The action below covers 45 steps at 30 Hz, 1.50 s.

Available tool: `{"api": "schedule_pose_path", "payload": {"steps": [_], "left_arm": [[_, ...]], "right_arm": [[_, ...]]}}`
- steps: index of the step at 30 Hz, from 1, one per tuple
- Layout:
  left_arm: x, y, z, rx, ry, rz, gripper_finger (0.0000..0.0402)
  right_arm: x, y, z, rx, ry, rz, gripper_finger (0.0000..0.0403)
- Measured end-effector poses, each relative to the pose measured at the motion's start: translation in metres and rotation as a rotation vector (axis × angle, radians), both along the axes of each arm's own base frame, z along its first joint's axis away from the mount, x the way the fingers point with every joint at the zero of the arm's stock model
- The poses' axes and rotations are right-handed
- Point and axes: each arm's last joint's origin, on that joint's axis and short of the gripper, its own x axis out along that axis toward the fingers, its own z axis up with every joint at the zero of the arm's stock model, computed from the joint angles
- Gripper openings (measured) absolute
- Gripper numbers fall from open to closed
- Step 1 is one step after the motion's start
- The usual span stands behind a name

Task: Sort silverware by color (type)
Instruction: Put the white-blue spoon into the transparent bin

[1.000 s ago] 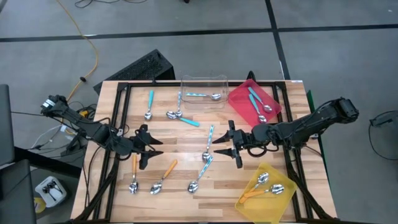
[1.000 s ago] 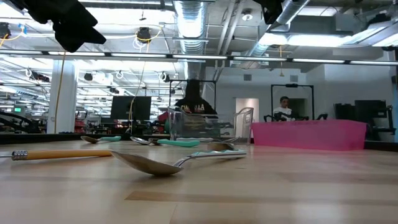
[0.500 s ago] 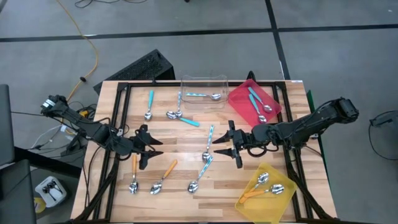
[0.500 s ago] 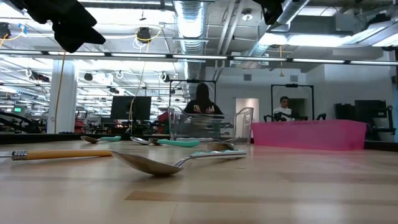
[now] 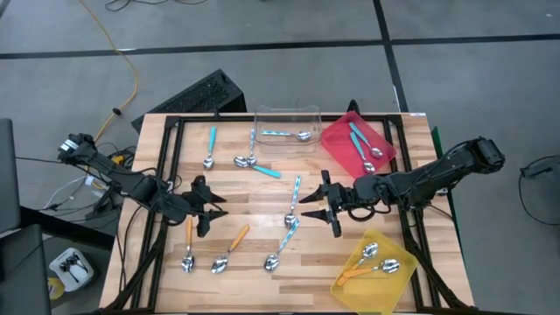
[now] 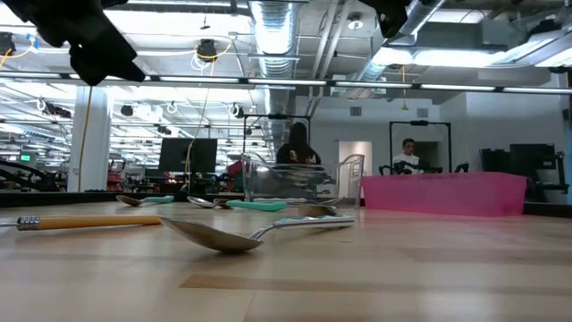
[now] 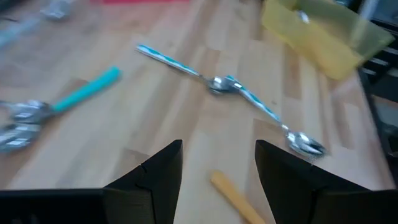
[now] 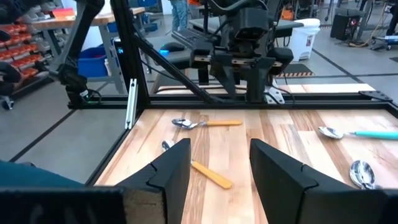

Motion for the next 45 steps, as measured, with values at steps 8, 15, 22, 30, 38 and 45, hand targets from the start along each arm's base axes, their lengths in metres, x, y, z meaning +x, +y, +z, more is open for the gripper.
{"api": "schedule_pose_path", "payload": {"steps": [8, 15, 22, 30, 38, 45], "left_arm": [[0.018, -0.034, -0.020, -0.088, 0.069, -0.131, 0.0185], [0.031, -0.056, -0.049, -0.039, 0.173, -0.118, 0.0185], [0.042, -0.064, -0.063, -0.033, 0.232, -0.072, 0.0185], [0.045, -0.065, -0.072, -0.034, 0.249, 0.004, 0.0185], [0.046, -0.065, -0.077, -0.017, 0.267, 0.012, 0.0185], [0.046, -0.064, -0.077, -0.012, 0.265, 0.017, 0.0185]], "right_arm": [[0.000, 0.000, -0.002, 0.019, 0.027, -0.004, 0.0188], [0.000, -0.001, -0.002, 0.017, 0.026, -0.006, 0.0188], [0.000, -0.001, -0.003, 0.013, 0.035, -0.006, 0.0188], [0.000, -0.001, -0.004, 0.010, 0.047, -0.006, 0.0188], [-0.001, -0.001, -0.006, 0.005, 0.065, -0.006, 0.0188], [0.000, -0.005, -0.008, 0.008, 0.076, -0.113, 0.0188]]}}
